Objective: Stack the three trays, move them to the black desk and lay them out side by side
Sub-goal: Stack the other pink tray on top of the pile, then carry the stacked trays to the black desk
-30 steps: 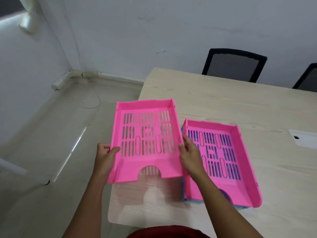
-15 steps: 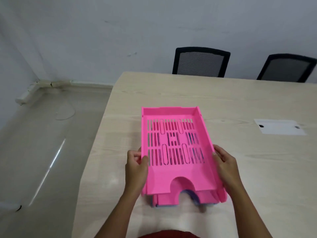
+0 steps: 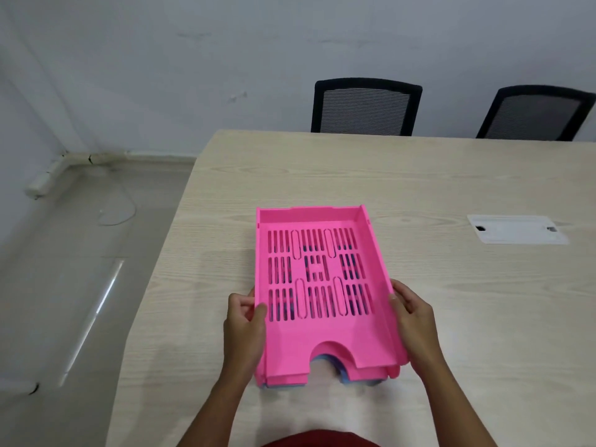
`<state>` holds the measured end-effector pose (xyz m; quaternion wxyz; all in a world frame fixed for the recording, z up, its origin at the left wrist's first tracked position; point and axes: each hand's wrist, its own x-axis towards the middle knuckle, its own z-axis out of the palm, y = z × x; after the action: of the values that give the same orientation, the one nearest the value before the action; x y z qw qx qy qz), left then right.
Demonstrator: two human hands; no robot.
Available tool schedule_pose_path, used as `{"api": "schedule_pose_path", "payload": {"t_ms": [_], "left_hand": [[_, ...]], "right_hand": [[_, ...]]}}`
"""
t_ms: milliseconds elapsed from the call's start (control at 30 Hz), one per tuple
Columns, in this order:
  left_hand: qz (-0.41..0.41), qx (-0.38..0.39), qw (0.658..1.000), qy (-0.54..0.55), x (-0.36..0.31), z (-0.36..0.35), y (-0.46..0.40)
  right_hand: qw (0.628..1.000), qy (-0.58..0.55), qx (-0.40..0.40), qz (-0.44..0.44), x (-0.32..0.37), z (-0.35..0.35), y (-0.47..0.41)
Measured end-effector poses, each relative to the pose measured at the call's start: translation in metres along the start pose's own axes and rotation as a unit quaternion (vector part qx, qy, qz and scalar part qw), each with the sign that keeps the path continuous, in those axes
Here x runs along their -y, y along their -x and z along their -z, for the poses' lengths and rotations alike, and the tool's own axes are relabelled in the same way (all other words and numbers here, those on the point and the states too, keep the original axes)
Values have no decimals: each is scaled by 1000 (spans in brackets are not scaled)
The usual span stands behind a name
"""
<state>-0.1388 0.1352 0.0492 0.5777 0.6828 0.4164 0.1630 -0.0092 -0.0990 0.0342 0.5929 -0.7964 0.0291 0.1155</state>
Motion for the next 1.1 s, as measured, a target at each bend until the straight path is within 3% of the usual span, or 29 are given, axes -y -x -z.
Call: {"api": "schedule_pose_path", "payload": {"t_ms": [867, 1000, 1100], "left_hand": [[-9, 42, 999, 4, 15, 7, -28], [76, 119, 989, 35, 19, 1, -44], [156, 200, 957, 140, 20, -4, -46]], "right_hand": [[999, -30, -11, -34, -3, 7, -5], [989, -72, 79, -104, -10, 0, -14], [947, -168, 170, -216, -14, -1, -17]]}}
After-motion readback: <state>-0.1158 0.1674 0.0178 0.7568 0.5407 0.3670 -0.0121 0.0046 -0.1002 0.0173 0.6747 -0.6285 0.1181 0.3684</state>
